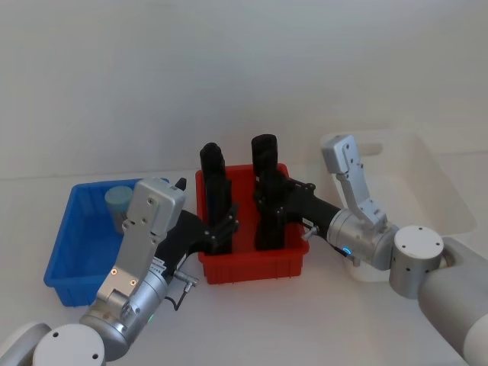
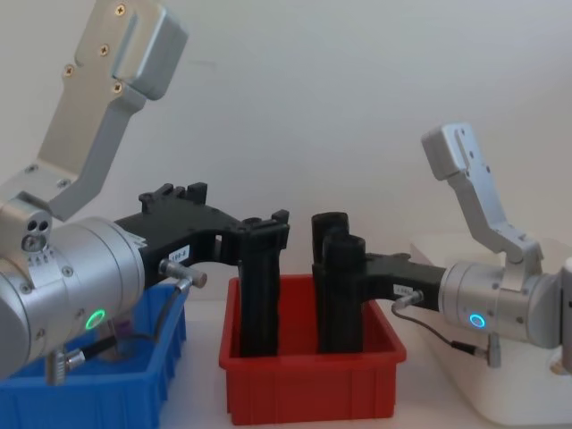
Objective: Pick the cotton swabs from the blue box and place them into the white box.
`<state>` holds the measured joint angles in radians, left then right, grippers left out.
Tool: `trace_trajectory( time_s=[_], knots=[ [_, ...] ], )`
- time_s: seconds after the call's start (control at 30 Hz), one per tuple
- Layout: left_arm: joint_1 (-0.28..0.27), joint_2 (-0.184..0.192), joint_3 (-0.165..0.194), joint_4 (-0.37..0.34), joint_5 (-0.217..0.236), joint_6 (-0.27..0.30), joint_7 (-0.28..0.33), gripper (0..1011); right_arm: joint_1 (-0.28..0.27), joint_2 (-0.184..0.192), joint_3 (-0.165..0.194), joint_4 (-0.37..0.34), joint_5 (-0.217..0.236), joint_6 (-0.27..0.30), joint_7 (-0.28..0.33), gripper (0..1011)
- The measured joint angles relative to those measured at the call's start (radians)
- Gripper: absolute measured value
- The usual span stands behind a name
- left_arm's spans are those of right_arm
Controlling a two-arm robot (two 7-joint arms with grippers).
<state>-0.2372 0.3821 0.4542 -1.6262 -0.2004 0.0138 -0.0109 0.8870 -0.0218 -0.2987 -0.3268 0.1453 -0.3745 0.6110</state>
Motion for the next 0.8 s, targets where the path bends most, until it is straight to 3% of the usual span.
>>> trace_trajectory(
  time_s=[0.13, 0.27, 0.8],
  knots=[
    [0.000, 0.000, 0.000, 0.000, 0.000, 0.000, 0.000, 1004, 0.002, -0.001, 0.003, -0.002, 0.003, -0.008, 0.002, 460],
    [0.000, 0.000, 0.000, 0.000, 0.000, 0.000, 0.000, 1004, -0.018, 0.005, 0.006, -0.056, 0.008, -0.003, 0.002, 436],
    [0.000, 0.000, 0.000, 0.000, 0.000, 0.000, 0.000, 1004, -0.229, 0.075, 0.022, -0.535, 0.058, 0.126, -0.082, 353]
  ],
)
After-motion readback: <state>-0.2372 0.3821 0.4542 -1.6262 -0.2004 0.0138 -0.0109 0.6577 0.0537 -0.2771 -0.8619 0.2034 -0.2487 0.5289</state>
